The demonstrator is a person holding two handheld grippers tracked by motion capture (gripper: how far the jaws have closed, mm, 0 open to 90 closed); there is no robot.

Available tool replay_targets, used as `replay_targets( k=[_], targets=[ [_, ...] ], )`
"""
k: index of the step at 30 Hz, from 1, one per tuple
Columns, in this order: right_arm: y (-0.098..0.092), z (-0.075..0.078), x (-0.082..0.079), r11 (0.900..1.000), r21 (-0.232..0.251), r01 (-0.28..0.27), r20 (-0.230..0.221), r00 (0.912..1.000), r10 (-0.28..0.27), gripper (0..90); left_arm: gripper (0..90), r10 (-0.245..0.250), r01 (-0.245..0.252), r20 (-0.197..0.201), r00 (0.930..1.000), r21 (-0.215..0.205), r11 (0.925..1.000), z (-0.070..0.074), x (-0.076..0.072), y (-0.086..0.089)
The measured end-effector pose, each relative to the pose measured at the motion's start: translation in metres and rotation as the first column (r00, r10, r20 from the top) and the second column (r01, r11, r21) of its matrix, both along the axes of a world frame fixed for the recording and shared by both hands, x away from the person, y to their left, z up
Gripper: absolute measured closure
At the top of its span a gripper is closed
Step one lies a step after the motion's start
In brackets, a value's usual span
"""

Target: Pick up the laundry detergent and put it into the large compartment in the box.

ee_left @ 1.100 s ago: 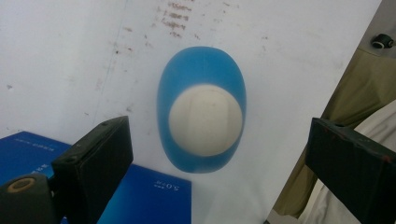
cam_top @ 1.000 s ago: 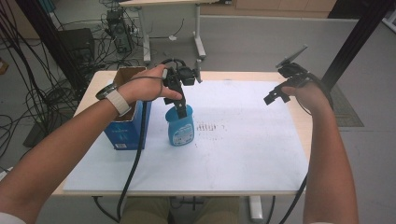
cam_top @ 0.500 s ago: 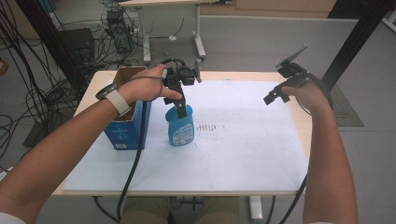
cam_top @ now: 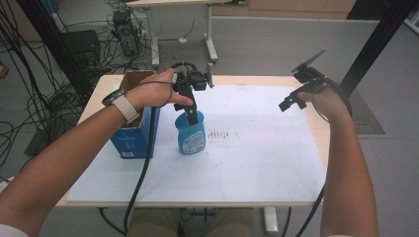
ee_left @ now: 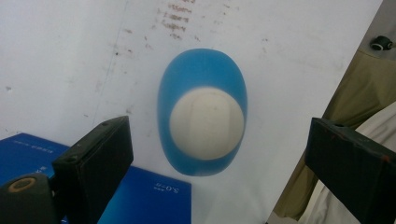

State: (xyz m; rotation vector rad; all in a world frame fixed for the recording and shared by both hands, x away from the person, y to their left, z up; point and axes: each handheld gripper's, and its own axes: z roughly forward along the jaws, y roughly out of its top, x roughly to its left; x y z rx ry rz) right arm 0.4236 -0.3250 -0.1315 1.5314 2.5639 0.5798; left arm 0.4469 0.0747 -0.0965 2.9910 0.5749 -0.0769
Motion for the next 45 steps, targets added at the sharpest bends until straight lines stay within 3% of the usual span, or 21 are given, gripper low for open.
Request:
replay_targets(
  k=[17, 37, 45],
  targets=[
    [0.000, -0.004, 0.000, 1.000, 0.002, -0.001, -0.006, 1.0000, 0.001, 5.5, 8.3, -0.001, 0.001, 0.008, 1.0000, -0.004, 1.0000, -0.006, -0.001, -0.001],
    [0.000, -0.009, 0.000, 1.000, 0.004, -0.002, -0.013, 0.9999, 0.002, 5.5, 9.1, -0.010, 0.010, 0.021, 0.9997, 0.002, 1.0000, -0.029, -0.002, -0.008],
    [0.001, -0.009, 0.001, 1.000, 0.006, -0.007, -0.010, 0.9999, 0.007, 5.5, 10.0, -0.016, 0.015, 0.027, 0.9995, 0.027, 0.9995, -0.042, -0.002, -0.014]
  ],
)
